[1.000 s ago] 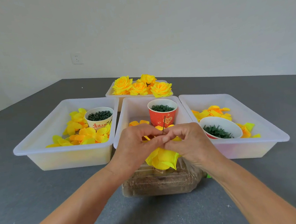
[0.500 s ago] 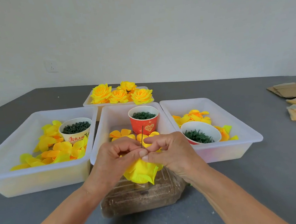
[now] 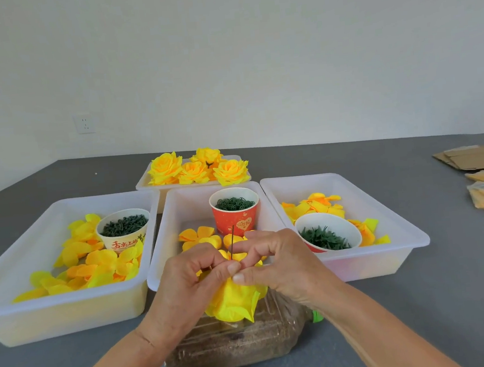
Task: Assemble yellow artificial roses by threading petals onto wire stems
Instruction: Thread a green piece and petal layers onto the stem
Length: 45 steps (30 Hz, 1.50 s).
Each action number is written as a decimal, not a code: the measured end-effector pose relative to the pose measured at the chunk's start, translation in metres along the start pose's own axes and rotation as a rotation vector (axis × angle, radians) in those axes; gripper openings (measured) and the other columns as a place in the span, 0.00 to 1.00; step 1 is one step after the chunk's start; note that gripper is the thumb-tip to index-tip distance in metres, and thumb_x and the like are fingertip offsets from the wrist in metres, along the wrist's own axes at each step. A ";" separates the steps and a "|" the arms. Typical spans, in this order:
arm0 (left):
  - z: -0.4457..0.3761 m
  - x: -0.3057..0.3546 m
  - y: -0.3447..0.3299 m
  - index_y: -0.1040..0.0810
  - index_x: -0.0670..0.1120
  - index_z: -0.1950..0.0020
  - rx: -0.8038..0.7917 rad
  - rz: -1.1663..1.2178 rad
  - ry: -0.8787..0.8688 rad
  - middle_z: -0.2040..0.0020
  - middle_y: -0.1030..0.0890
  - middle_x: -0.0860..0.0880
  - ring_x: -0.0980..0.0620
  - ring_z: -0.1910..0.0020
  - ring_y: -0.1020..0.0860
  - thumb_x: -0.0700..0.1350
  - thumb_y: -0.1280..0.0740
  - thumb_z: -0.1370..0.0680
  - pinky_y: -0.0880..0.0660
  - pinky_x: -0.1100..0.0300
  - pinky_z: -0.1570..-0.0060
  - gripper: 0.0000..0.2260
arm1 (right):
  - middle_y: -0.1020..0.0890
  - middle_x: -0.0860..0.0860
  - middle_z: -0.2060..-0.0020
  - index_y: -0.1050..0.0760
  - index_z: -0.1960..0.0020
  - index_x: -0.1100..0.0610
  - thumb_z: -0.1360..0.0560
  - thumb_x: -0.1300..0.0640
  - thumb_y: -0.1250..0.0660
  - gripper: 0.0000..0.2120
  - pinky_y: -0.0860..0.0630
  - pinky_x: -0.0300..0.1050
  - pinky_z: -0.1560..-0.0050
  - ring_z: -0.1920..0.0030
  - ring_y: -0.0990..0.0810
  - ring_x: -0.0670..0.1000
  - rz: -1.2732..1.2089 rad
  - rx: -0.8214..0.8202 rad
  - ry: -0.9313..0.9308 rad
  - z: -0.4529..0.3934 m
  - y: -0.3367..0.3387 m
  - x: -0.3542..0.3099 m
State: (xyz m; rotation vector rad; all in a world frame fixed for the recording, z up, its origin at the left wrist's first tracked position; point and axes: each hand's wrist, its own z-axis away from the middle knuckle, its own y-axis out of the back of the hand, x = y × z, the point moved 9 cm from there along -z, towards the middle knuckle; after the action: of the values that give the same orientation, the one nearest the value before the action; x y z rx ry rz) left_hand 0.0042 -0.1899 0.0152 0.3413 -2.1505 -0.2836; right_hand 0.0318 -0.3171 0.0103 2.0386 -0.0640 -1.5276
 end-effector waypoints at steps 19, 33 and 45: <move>-0.002 0.002 -0.003 0.20 0.51 0.70 -0.075 0.097 0.134 0.68 0.21 0.50 0.56 0.66 0.26 0.49 0.29 0.33 0.29 0.62 0.63 0.06 | 0.36 0.51 0.75 0.37 0.74 0.60 0.35 0.65 0.30 0.16 0.40 0.39 0.75 0.74 0.38 0.49 0.708 0.072 -0.543 -0.110 0.112 0.106; -0.002 0.004 -0.002 0.20 0.56 0.70 -0.062 0.087 0.126 0.69 0.22 0.56 0.57 0.65 0.26 0.51 0.29 0.34 0.29 0.63 0.62 0.05 | 0.34 0.53 0.73 0.36 0.71 0.59 0.33 0.64 0.34 0.13 0.32 0.43 0.60 0.70 0.35 0.53 0.814 0.107 -0.591 -0.117 0.113 0.123; -0.001 0.003 -0.001 0.20 0.54 0.70 -0.048 0.097 0.113 0.69 0.21 0.55 0.57 0.66 0.26 0.51 0.29 0.34 0.29 0.63 0.63 0.05 | 0.23 0.61 0.54 0.24 0.45 0.71 0.31 0.69 0.34 0.15 0.28 0.48 0.46 0.51 0.25 0.57 0.404 -0.051 -0.559 -0.118 0.105 0.124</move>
State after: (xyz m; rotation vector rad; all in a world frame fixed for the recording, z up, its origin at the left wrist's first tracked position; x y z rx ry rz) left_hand 0.0038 -0.1925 0.0178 0.2195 -2.0386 -0.2548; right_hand 0.2105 -0.4008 -0.0266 1.3924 -0.6065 -1.7484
